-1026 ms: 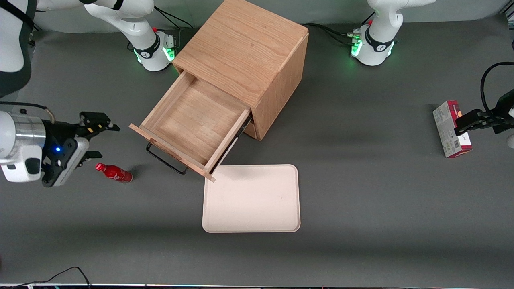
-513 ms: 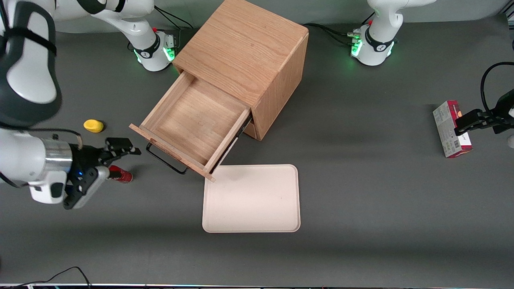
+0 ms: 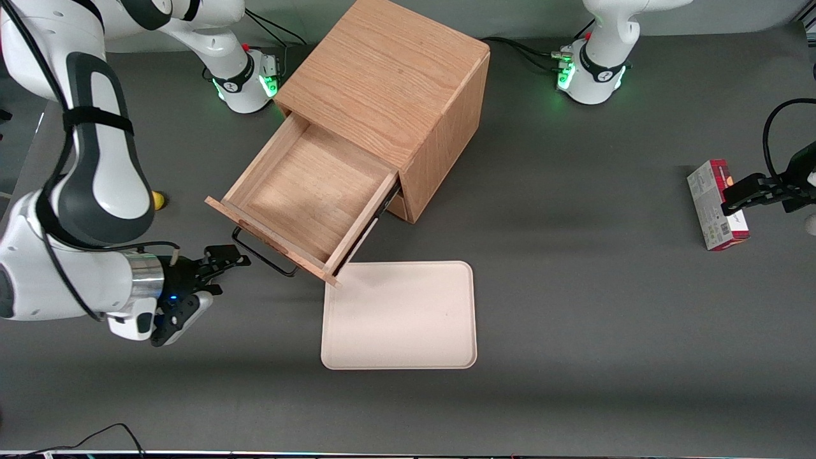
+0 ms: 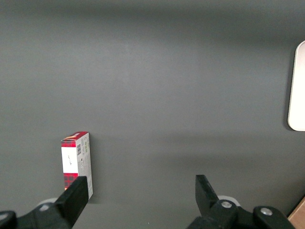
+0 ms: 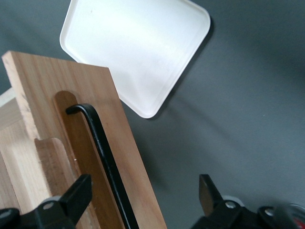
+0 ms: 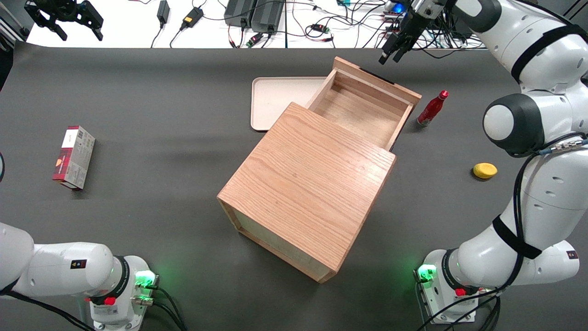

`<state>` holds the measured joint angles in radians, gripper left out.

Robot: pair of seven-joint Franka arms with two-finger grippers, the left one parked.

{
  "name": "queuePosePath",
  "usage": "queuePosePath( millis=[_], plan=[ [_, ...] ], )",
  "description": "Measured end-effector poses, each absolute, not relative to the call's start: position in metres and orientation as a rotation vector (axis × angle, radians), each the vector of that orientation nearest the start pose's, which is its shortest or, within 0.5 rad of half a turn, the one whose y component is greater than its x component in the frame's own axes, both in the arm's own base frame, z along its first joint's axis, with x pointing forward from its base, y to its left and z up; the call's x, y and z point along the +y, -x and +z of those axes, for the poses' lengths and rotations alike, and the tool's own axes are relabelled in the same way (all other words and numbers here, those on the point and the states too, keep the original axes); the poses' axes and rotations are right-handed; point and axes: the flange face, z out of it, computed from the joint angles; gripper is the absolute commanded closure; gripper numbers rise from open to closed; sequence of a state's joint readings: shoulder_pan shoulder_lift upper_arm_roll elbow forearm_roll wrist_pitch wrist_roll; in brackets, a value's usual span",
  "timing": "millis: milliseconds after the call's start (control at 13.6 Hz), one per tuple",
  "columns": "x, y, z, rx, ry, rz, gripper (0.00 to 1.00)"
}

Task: Close top drawer
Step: 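Press the right gripper against the drawer front beside the black handle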

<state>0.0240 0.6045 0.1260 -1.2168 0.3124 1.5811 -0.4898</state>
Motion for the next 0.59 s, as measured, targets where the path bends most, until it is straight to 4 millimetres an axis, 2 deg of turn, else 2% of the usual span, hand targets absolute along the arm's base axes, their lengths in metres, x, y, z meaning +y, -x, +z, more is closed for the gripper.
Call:
queuePosePath(
  millis=[586],
  plan=[
    [0.125,-0.665,0.389,-0.756,2.613,0.256,0.0]
  ],
)
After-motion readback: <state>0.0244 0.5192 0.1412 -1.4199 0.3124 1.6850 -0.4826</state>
